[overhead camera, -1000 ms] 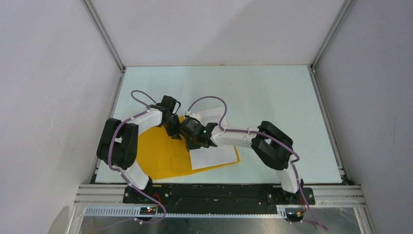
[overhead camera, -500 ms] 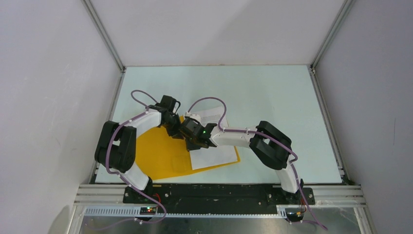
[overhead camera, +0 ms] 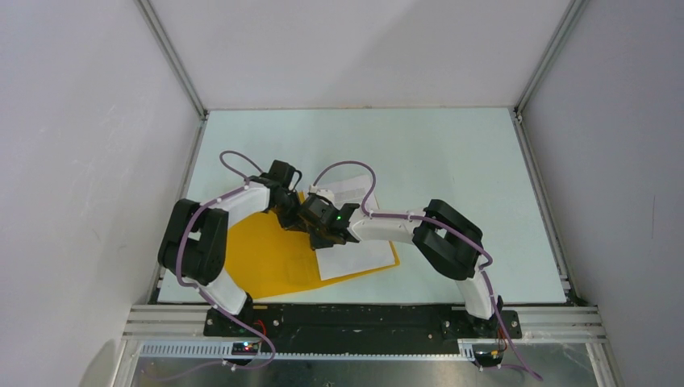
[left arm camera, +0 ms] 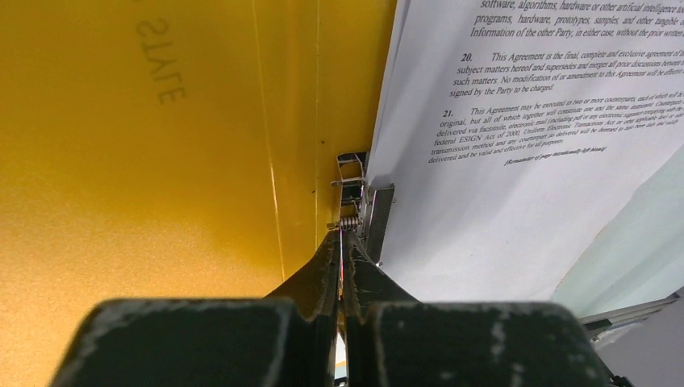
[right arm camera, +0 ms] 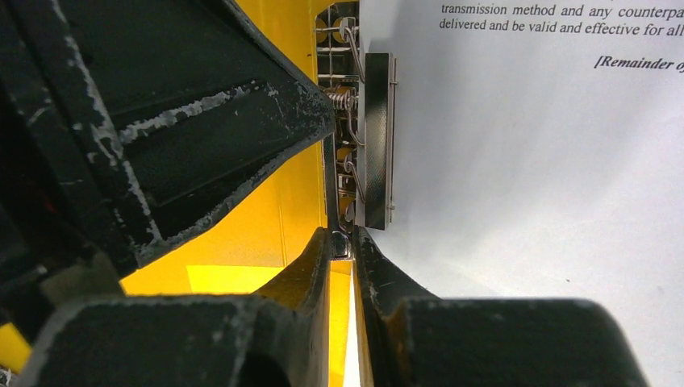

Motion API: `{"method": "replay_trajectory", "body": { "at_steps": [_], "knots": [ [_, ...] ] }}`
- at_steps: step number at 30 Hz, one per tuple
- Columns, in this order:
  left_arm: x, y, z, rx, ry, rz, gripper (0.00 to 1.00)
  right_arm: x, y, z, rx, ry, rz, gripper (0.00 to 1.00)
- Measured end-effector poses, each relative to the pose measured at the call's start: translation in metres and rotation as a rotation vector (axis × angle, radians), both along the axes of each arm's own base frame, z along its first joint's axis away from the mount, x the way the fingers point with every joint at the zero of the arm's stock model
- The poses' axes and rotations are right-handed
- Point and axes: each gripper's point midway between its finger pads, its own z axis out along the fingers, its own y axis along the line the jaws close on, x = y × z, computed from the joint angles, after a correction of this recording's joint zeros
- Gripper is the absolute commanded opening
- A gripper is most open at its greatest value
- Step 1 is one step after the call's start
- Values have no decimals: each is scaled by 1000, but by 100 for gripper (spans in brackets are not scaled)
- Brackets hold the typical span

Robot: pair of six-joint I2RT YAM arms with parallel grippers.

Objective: Put the files into the folder

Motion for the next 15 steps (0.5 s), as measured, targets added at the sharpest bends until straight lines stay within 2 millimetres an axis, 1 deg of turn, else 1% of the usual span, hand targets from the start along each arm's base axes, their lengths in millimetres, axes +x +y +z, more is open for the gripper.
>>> {"method": "replay_trajectory", "body": {
  "at_steps": [5, 10, 15],
  "knots": [
    [0, -2, -2, -3, 5, 0, 0, 0, -1, -1, 0, 5, -7, 9],
    [0, -2, -4, -5, 14, 9, 0, 0, -1, -1, -1, 10, -6, 15],
    [0, -2, -5, -1, 21, 24, 0, -2, -1, -1, 1, 11, -2, 16]
  ]
}}
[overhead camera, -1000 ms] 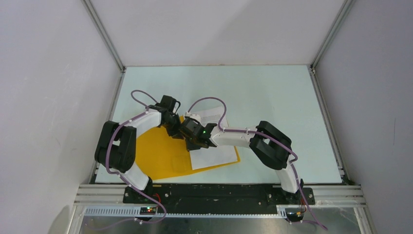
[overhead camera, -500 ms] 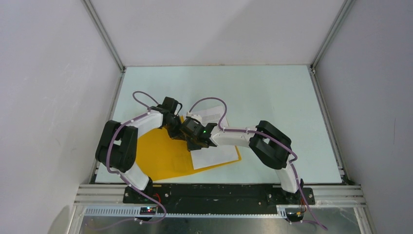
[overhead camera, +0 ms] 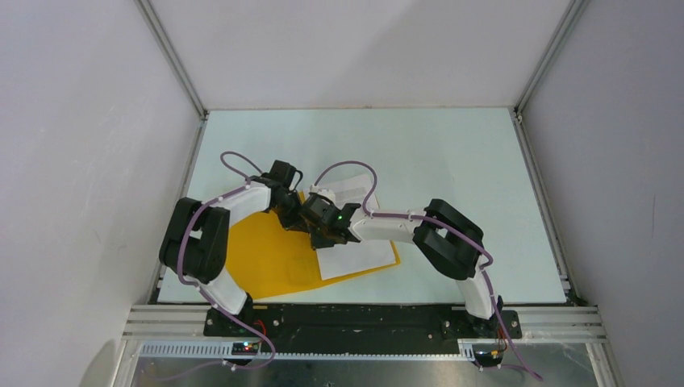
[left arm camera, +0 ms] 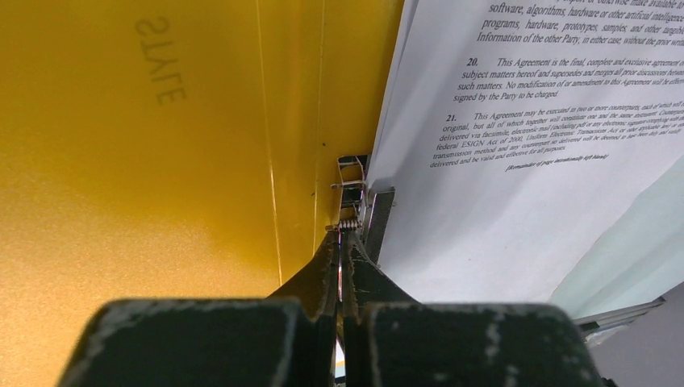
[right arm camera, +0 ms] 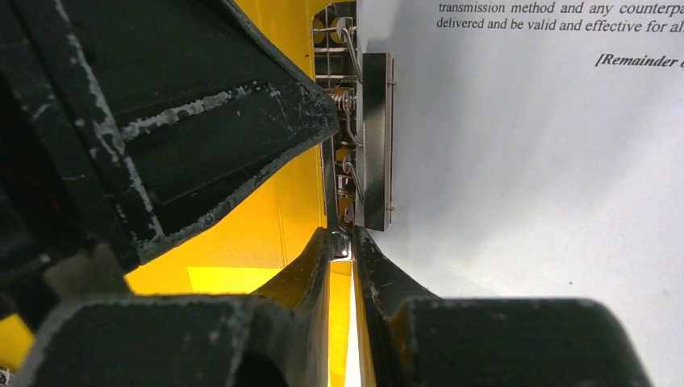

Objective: Put the files into the folder

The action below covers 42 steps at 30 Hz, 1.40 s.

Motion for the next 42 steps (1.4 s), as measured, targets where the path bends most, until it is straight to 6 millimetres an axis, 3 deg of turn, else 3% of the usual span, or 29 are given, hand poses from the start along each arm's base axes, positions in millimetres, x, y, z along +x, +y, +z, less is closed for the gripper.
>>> {"method": "replay_trajectory", "body": {
  "at_steps": [15, 23, 37, 42],
  "knots": [
    [-3, -4, -7, 1, 39, 38, 0, 2, -5, 1, 94, -11, 21, 12],
    [-2, -6, -7, -10, 42, 43, 0, 1, -7, 1, 183, 50, 18, 20],
    [-2, -12, -7, -43, 55, 52, 0, -1, -12, 1, 215, 76, 7, 20],
    [-1, -15, -7, -56, 57, 52, 0, -1, -16, 5, 244, 105, -1, 29]
  ]
}}
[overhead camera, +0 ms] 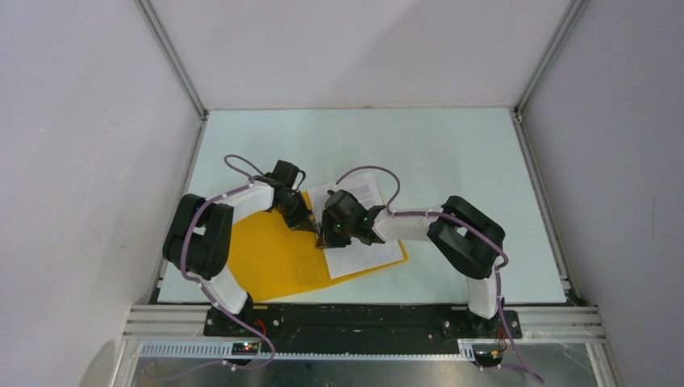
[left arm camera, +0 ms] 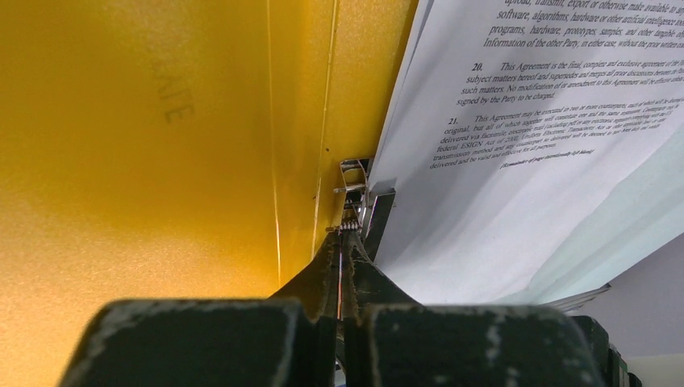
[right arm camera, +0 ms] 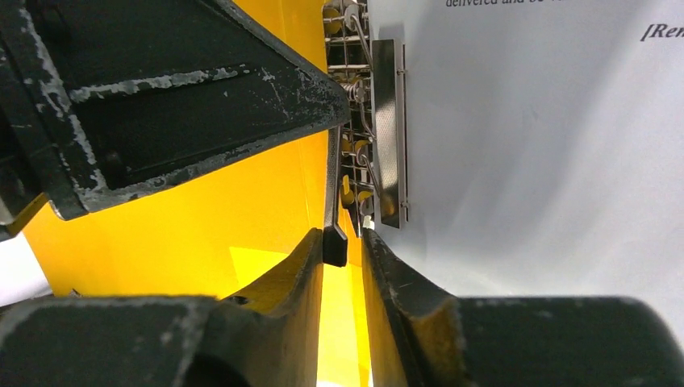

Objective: Put the files into the folder

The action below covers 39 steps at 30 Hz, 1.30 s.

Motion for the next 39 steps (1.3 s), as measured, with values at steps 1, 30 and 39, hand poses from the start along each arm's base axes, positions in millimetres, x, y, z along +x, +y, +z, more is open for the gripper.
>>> {"method": "replay_trajectory", "body": {
  "at_steps": [1, 30, 39],
  "knots": [
    [0, 0, 0, -1, 2, 3, 0, 0, -1, 0, 2, 4, -1, 31],
    [3, -1, 1, 1, -3, 19, 0, -4, -31, -1, 1, 143, -40, 27],
    [3, -1, 1, 2, -4, 19, 0, -8, -28, 9, 44, 170, -40, 31]
  ]
}}
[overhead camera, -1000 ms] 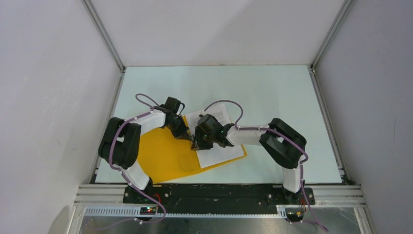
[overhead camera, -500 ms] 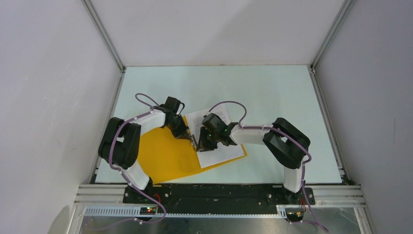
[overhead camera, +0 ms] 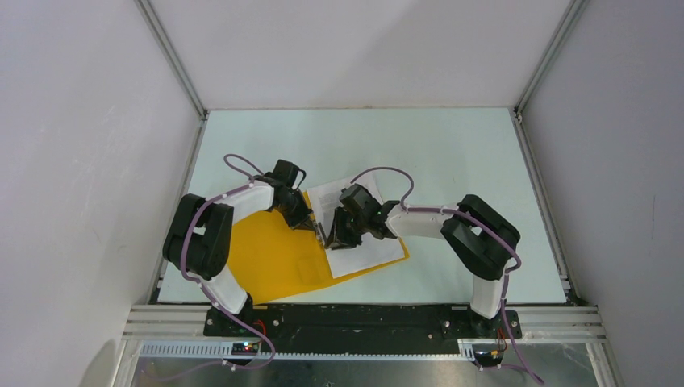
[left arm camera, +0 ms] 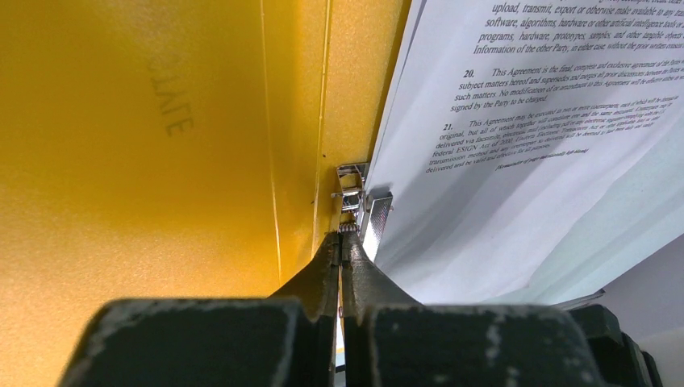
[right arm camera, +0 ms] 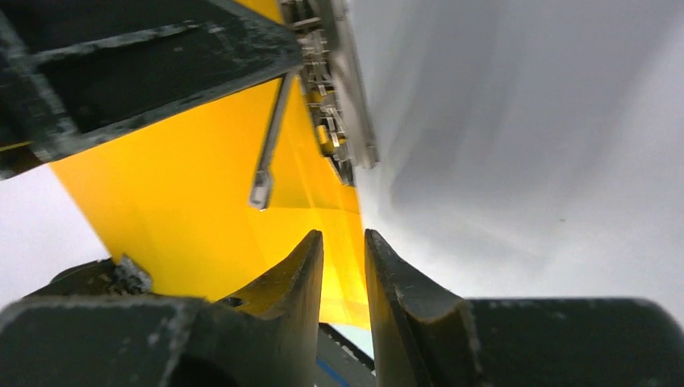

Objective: Put the files into the folder

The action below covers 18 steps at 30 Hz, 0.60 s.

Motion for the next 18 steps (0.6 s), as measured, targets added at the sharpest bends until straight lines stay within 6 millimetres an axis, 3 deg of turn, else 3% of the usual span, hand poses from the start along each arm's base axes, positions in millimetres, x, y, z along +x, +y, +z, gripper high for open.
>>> {"method": "replay_trajectory", "body": {
  "at_steps": [9, 18],
  "knots": [
    [0, 0, 0, 1, 0, 0, 0, 9, 13, 39, 134, -2, -49, 36],
    [0, 0, 0, 1, 0, 0, 0, 18, 24, 52, 209, 21, -112, 36]
  ]
}}
